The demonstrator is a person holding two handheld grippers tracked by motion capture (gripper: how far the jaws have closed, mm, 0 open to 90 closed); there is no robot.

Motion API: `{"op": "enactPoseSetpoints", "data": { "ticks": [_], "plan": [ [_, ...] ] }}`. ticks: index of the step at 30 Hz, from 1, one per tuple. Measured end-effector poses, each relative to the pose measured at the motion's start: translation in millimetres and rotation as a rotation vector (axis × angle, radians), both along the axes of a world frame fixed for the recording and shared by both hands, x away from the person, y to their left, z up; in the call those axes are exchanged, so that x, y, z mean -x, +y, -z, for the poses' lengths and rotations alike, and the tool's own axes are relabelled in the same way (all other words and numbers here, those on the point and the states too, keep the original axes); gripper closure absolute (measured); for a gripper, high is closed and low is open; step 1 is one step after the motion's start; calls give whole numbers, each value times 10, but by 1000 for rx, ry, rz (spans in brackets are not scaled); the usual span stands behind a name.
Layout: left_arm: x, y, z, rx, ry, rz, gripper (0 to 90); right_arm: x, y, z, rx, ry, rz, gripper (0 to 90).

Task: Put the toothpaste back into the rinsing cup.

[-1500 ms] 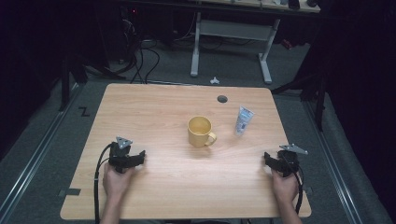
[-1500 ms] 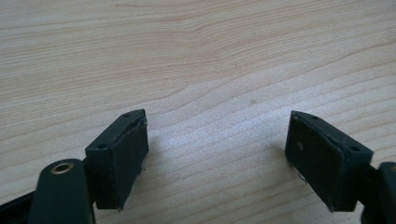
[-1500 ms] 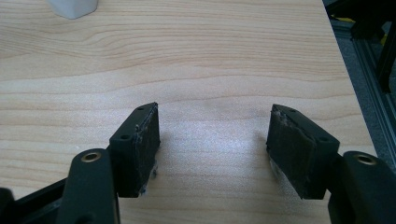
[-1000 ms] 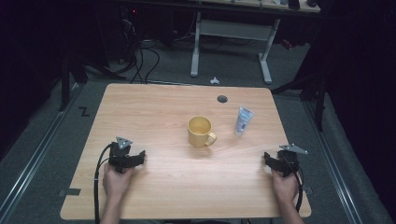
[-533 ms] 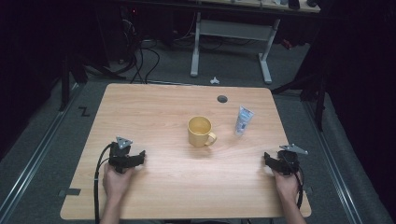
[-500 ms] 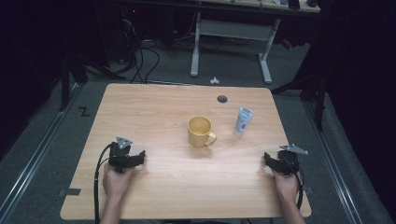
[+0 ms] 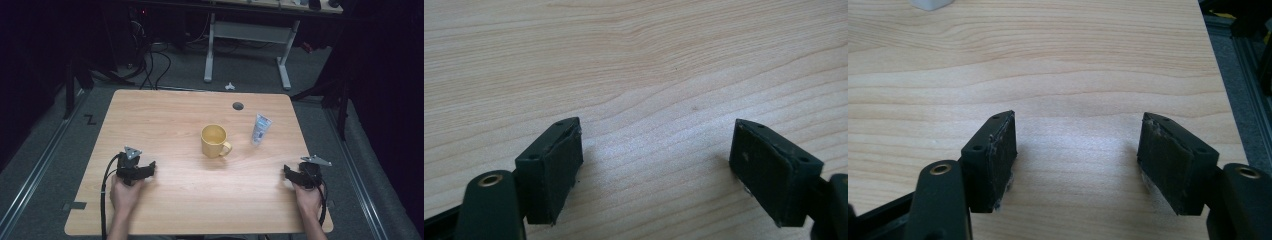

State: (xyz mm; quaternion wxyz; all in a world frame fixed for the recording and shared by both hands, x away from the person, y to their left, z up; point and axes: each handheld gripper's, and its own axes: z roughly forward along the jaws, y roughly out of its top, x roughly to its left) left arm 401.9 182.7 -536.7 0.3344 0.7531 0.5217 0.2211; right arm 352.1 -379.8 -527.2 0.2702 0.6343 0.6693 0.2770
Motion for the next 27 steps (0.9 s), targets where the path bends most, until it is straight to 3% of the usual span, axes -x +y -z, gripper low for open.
{"op": "enactPoseSetpoints", "data": {
  "ticks": [4,7,12,19,27],
  "plan": [
    [0,0,0,0,0,0,217,33,48,-19,5,-18,-23,319],
    [0,-1,0,0,0,0,217,57,90,-41,42,-33,-27,317],
    [0,-1,0,0,0,-1,216,65,88,-40,21,-35,-28,316],
    [0,-2,0,-1,-1,-2,216,99,160,-71,45,-31,-71,313],
    [0,-2,0,0,-1,-2,216,104,247,-121,31,-44,-91,317]
  ]
}}
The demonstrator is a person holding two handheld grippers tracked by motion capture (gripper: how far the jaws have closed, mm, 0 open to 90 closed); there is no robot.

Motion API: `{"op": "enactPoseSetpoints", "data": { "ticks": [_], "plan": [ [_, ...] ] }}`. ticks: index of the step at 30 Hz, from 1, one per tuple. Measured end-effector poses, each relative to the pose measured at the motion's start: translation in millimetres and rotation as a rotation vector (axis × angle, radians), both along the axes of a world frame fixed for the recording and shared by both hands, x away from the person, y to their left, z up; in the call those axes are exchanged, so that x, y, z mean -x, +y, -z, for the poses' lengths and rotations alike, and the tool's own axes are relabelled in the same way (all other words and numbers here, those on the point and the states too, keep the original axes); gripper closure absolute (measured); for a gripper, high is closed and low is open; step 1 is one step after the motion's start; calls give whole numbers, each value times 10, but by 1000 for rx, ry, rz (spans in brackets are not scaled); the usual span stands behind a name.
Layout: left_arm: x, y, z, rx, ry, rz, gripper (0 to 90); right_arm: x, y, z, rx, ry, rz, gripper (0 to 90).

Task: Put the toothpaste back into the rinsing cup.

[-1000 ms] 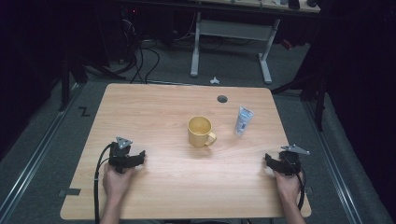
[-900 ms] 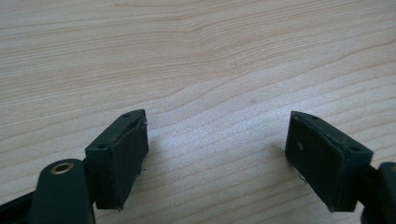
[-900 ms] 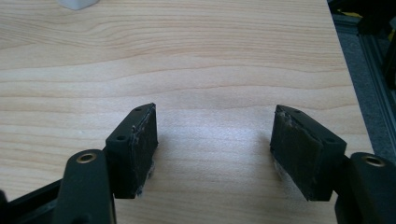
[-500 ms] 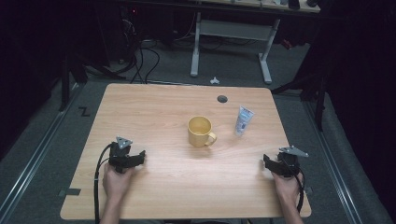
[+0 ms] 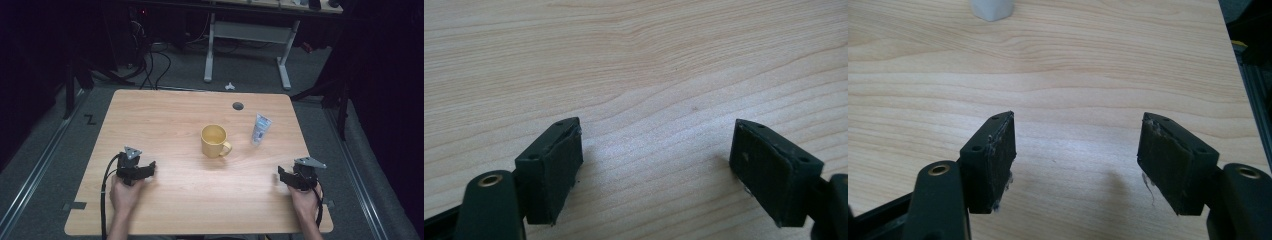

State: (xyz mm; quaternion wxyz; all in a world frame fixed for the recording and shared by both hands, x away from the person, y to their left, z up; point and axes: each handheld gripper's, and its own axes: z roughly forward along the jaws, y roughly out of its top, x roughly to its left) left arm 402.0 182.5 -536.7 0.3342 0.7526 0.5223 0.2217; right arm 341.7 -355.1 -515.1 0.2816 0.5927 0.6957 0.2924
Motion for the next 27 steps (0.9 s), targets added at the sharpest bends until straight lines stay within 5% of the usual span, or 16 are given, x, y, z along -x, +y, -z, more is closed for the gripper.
{"op": "enactPoseSetpoints", "data": {
  "ticks": [27],
  "plan": [
    [1,-2,0,-1,0,-1,214,-17,180,-120,-85,-29,-57,345]
  ]
}}
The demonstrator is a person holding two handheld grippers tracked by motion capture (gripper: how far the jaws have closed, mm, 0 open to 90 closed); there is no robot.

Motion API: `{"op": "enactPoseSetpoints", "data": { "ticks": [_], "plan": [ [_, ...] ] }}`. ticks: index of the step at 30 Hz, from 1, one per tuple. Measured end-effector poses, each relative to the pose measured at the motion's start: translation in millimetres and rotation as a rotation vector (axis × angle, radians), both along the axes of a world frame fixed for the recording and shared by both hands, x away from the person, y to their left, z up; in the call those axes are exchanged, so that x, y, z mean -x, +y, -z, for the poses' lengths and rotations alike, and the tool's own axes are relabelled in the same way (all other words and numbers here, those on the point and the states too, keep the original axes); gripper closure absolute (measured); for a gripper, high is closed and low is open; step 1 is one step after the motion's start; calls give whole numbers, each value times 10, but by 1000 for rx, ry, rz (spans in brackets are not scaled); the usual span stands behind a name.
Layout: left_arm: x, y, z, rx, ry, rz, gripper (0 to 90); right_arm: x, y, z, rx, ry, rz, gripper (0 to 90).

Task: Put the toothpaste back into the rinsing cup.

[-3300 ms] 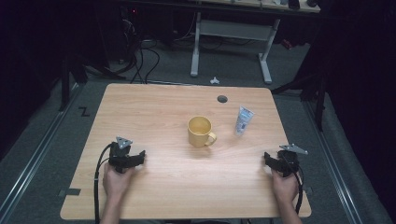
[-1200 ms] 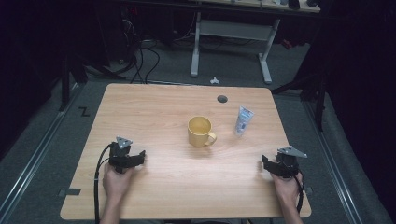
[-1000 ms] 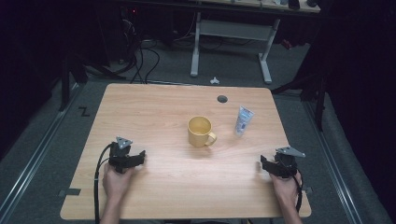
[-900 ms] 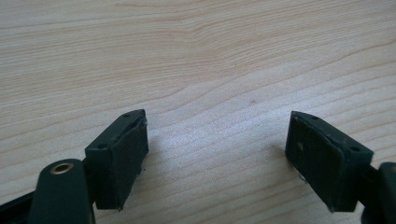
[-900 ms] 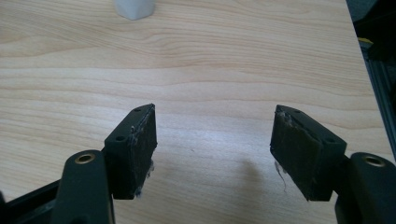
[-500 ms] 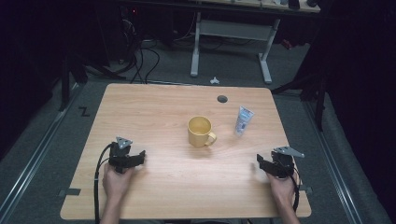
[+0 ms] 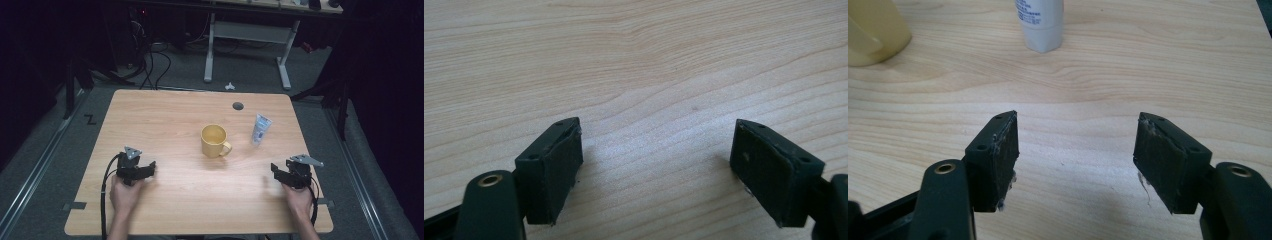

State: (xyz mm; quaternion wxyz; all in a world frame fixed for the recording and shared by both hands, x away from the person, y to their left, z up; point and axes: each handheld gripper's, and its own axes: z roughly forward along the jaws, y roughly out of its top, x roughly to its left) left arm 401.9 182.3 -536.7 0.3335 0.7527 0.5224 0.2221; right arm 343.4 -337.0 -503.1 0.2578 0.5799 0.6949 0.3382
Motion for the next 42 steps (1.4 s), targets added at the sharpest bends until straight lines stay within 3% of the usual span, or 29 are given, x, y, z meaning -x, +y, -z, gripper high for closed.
{"op": "enactPoseSetpoints", "data": {
  "ticks": [22,39,42],
  "plan": [
    [-2,2,0,2,0,1,214,-177,177,-112,8,-24,-39,346],
    [-4,2,0,2,0,1,214,-424,268,-338,19,-80,-59,329],
    [-4,2,0,2,0,1,213,-471,286,-356,8,-70,-59,319]
  ]
}}
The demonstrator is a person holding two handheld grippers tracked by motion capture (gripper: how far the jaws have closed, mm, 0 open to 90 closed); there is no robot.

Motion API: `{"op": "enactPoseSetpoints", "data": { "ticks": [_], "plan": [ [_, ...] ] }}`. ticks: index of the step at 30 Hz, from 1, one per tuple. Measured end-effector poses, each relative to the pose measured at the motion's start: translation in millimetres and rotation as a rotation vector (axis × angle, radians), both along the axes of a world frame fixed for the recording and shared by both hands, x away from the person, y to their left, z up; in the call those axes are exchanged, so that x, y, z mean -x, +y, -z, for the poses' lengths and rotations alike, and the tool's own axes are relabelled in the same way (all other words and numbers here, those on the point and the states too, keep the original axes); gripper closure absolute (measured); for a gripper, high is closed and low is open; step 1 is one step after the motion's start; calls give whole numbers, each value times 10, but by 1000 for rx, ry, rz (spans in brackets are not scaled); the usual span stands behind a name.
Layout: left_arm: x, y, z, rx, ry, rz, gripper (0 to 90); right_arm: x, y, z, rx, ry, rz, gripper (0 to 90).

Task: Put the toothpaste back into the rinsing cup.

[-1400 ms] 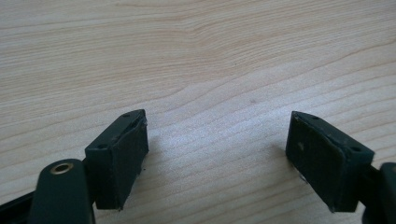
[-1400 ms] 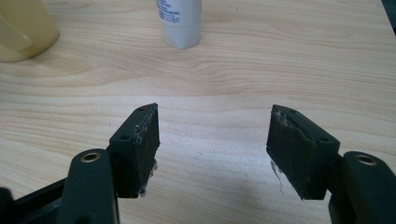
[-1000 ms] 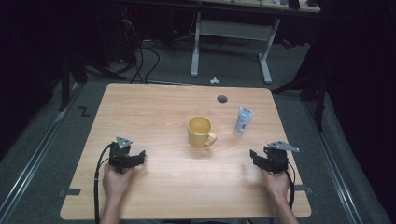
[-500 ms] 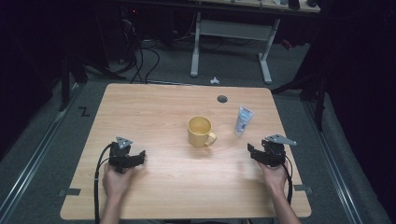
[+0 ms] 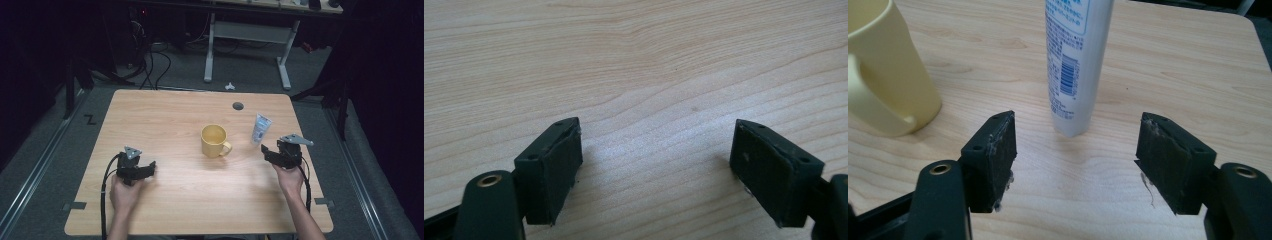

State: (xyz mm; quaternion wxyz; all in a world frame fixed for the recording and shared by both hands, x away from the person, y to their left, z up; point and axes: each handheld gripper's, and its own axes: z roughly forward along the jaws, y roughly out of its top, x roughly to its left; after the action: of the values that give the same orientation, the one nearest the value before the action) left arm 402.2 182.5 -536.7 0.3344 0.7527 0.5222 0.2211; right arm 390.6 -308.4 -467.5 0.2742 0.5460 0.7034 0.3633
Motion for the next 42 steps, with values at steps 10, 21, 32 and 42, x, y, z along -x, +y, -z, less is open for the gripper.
{"op": "enactPoseSetpoints", "data": {
  "ticks": [10,21,32,42],
  "plan": [
    [1,0,0,0,0,-1,214,-177,32,-63,-37,-2,1,312],
    [1,0,0,0,0,0,214,-337,54,-132,-51,9,-5,311],
    [6,-1,0,-1,0,-1,212,-500,88,-94,-78,21,2,327],
    [7,-1,0,-2,1,0,211,-661,168,-127,-56,19,-7,344]
  ]
}}
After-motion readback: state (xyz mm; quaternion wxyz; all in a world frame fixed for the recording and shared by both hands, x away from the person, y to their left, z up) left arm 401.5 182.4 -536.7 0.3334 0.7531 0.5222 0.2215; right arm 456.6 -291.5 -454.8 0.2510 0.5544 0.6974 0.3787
